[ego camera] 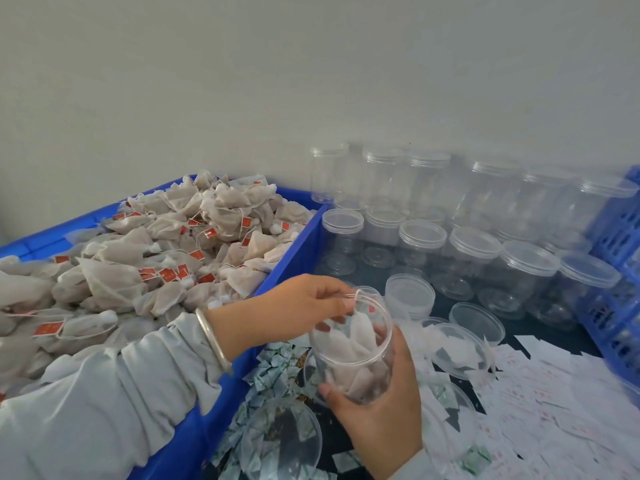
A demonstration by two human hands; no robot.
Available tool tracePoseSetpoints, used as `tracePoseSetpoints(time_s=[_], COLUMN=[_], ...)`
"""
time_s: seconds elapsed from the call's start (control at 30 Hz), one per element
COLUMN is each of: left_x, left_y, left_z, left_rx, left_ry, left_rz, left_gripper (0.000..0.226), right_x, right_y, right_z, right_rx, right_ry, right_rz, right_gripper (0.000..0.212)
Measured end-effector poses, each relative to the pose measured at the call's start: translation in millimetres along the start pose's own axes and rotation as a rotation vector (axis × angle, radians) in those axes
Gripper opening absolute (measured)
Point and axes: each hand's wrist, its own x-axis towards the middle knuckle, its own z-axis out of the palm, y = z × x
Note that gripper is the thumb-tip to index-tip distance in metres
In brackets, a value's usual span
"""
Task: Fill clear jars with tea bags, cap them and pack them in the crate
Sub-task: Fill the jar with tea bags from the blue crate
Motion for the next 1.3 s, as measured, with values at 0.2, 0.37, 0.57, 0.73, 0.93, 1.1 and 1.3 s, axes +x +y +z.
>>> tracePoseSetpoints(time_s=[0.2,0.37,0.57,0.73,0.93,1.1,1.3], left_x=[1.4,-0.9,-0.7,-1.0,-3.2,-5.4,-0.5], left_y=[-0.8,-0.6,0.6,-0.5,-0.6,-0.7,-7.8], left_z=[-5.0,4.2,3.3,1.3,-1.2,4.0,12.8], left_rx=[0.026,0.082,0.15,0.175,0.188,0.032,0.067], left_ry=[0.164,0.02,0.153,0.253,0.179,-0.058,-0.146], left_rz=[0.09,0.146,0.276,0.313,0.217,0.196,0.218], left_gripper=[0.012,0.013,0.026,0.031,0.031,0.063,0.121], right_x=[-0.9,-0.8,-2.1,-0.2,4.2,4.1,6.2], right_y=[9.1,11.9,9.6,6.0,-4.9,-15.3,-23.9], right_z=[3.7,6.6,5.8,1.8,-6.4,-6.4,-8.3], right_rx=[-0.067,-0.107,-0.174,-0.016,0.117,0.215,0.009], right_ry=[-0.024,-0.024,0.001,0.011,0.093,0.138,0.155], right_rz=[0.002,-0.051,-0.06,0.041,0.087,0.031,0.003], right_gripper=[0.11,0.107,0.111,0.107,0.109,0.098,0.093])
